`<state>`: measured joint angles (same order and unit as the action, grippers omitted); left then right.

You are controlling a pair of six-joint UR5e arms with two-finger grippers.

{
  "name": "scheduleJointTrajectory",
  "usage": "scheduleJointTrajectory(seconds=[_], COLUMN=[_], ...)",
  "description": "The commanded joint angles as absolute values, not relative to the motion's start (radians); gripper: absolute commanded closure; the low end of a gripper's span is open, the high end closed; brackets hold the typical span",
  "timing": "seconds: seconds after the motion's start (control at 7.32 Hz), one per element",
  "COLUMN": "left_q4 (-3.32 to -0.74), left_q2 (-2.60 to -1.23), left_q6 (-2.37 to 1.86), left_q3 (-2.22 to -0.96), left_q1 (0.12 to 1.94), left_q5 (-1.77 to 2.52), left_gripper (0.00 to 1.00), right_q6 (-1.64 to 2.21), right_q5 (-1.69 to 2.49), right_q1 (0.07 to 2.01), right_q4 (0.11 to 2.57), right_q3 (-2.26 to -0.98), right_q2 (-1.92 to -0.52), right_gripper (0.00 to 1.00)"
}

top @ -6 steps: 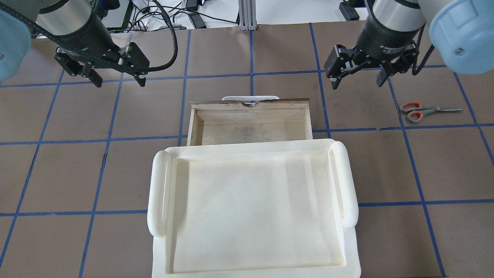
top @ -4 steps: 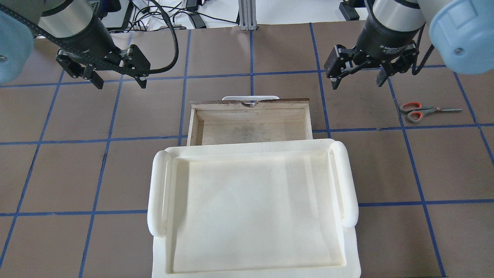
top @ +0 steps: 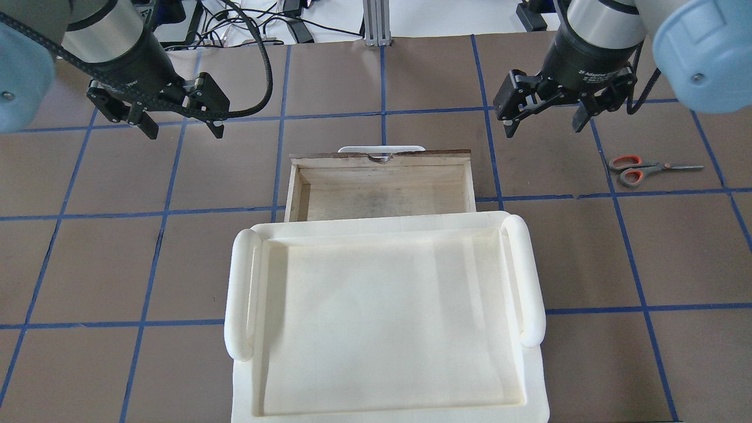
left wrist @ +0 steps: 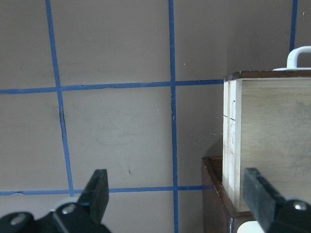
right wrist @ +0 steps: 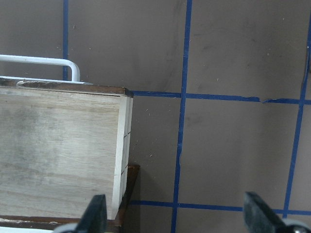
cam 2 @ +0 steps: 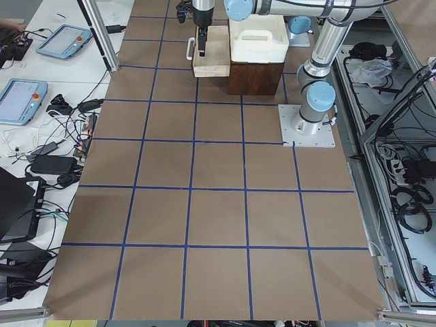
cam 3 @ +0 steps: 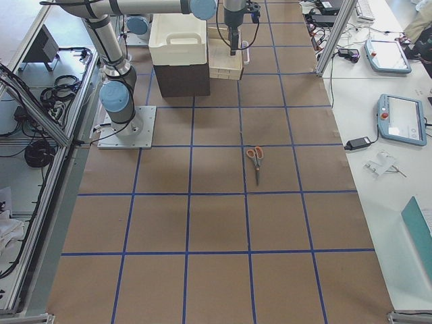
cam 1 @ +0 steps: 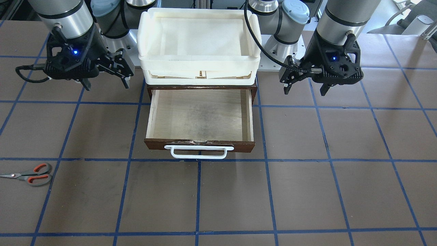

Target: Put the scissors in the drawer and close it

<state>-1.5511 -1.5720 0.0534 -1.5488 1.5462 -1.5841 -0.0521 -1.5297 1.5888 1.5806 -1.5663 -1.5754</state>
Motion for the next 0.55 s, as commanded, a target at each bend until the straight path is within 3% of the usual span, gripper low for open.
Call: scheduleJointTrajectory(seconds=[0.0,0.41], left_q4=[-1.551,-1.551], left_q2=[-1.571,-1.568], left_q6=[0.052,0.051], left_q3=[-1.551,-1.555], left_q1=[1.546,1.546], left_q5=[-1.585,-1.586], left_gripper=[0.0,0.0], right_q6=[-0.171,-0.663], right_q5=[-1.545,-1.548], right_q1=[1.585,1.473], right_q4=[1.575,1.582], right_q3=[-1.572,-1.603], right_q2=[-1.577,-1.575], right_gripper=[0.0,0.0])
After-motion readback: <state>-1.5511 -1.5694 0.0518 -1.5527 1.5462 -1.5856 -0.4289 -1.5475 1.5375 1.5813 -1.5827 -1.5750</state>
